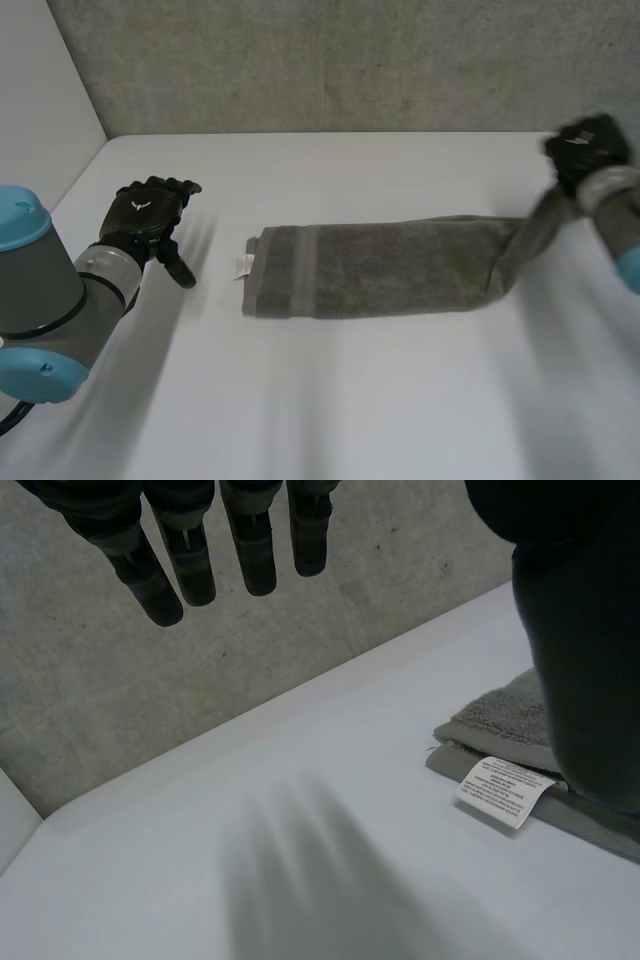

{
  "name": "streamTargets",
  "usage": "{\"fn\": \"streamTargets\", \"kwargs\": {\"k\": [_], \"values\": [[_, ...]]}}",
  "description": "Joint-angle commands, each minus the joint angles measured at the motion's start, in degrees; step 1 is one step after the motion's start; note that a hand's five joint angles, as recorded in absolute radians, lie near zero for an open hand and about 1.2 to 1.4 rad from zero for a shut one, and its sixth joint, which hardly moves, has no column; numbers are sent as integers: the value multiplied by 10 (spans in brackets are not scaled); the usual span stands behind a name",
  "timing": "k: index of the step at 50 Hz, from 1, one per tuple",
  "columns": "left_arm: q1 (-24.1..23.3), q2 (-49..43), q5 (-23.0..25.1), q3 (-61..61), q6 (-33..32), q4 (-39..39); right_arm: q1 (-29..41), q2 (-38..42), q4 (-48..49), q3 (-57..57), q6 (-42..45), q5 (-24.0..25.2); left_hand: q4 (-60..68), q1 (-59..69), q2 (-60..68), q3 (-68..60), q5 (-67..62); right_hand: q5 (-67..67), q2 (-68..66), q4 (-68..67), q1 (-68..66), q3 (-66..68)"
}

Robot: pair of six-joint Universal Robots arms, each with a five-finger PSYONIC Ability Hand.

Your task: Fold the towel.

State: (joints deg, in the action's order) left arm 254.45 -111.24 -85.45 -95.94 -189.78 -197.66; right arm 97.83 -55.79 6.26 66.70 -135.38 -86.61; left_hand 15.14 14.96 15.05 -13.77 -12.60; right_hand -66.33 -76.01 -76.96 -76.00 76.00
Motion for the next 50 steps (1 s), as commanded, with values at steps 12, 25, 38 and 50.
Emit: {"fn": "streamTargets", "kwargs": {"k": [12,25,38,50], "values": [[-2,1,0,-8,0,0,328,96,73,-34,-8,113,-49,-47,-48,36,124,36,33,42,33,-33],[-7,1,1,6,-1,0,273,41,54,5,-87,55,-49,-47,-48,36,124,663,660,670,660,-660],[-55,-8,2,41,-3,0,162,-9,29,171,-178,41,-46,-44,-45,32,120,663,660,670,660,-660],[-167,-78,0,153,-1,11,142,-9,61,212,-179,37,-32,-31,-32,19,107,573,570,580,570,-570]]}}
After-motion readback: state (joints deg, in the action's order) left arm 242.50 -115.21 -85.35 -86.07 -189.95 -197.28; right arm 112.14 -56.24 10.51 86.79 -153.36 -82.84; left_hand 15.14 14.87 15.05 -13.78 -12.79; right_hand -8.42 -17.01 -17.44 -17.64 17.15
